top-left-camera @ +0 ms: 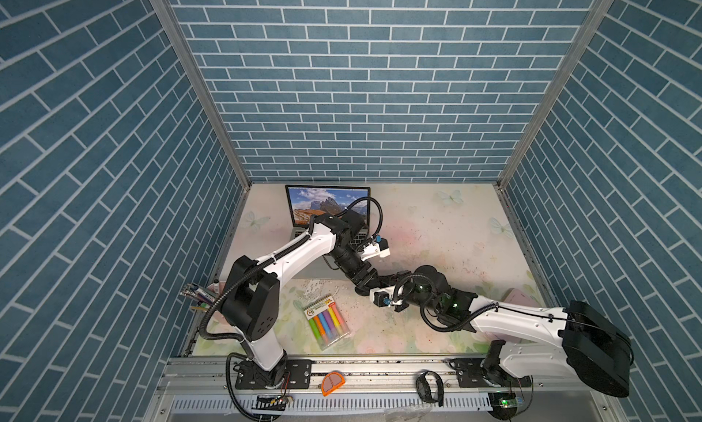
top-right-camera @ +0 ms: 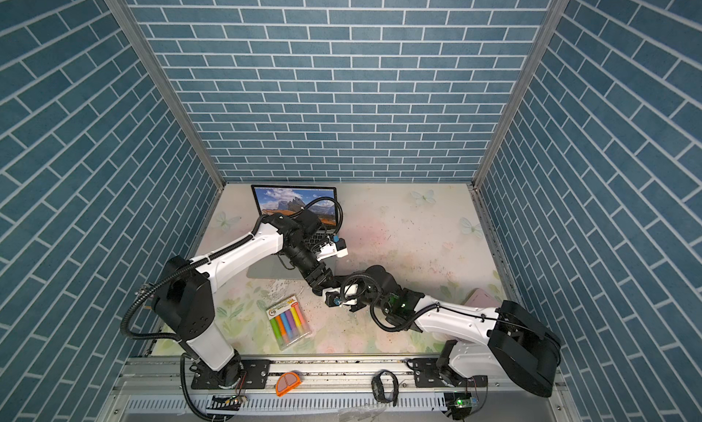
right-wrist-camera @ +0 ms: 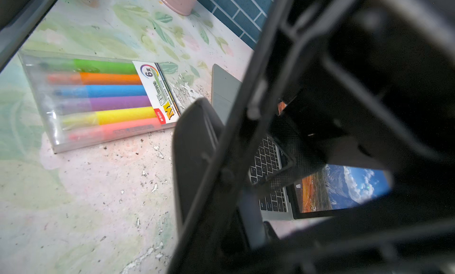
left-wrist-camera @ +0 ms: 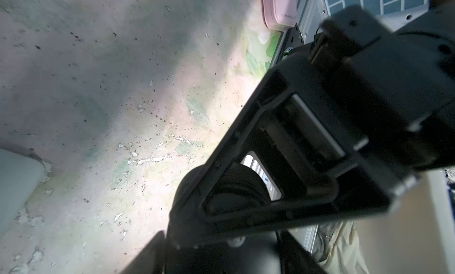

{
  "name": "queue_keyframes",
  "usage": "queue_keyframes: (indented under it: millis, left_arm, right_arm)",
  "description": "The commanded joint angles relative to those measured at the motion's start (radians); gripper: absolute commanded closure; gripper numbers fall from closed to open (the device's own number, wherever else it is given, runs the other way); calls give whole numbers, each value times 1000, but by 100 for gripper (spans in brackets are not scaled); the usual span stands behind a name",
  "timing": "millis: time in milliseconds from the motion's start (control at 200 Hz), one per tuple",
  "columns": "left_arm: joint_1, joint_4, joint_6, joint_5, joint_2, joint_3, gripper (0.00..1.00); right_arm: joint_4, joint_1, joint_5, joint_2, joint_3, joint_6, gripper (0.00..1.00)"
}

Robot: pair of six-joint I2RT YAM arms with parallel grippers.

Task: Insert the wireless mouse receiver into the laptop
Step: Pick up the mouse from the center of the board.

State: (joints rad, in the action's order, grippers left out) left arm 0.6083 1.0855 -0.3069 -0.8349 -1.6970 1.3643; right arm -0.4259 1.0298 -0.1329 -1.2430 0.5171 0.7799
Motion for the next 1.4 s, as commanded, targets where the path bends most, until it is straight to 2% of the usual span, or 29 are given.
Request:
queue_keyframes:
  millis: [0, 180, 385, 495, 575, 670, 775, 840, 1025, 1095, 1205, 1395]
  left_arm:
    - [-2, -22, -39, 9, 61, 1, 1]
    - [-20, -93, -9, 50, 143, -21, 1]
    - [-80, -355, 114, 135, 365, -186, 1]
    - [-91, -482, 155, 246, 504, -305, 1]
    - [-91, -545, 131, 281, 601, -380, 1]
    - [-91, -640, 161, 347, 704, -456, 1]
    - [-91, -753, 181, 308, 776, -537, 1]
    - [-91, -814, 205, 271, 785, -571, 1]
    - [-77, -910, 167, 41, 751, -587, 1]
    - [-28, -955, 121, 32, 758, -602, 1]
    - [66, -951, 27, 98, 749, -596, 1]
    - [74, -965, 27, 69, 670, -565, 10]
  right_arm:
    - [3, 5, 10, 37, 14, -71, 80]
    - [-2, 4, 19, 64, -4, -119, 81]
    - [45, -29, 6, 120, -30, -196, 84]
    - [117, -87, -75, 171, -24, -273, 84]
    - [204, -141, -166, 194, 4, -325, 83]
    - [318, -199, -276, 204, 52, -364, 83]
    - [425, -247, -387, 195, 112, -400, 83]
    - [474, -266, -439, 186, 150, -418, 82]
    - [564, -303, -568, 153, 236, -466, 81]
    - [583, -309, -610, 138, 259, -480, 81]
    - [593, -312, -657, 119, 283, -502, 81]
    - [598, -315, -679, 98, 298, -513, 80]
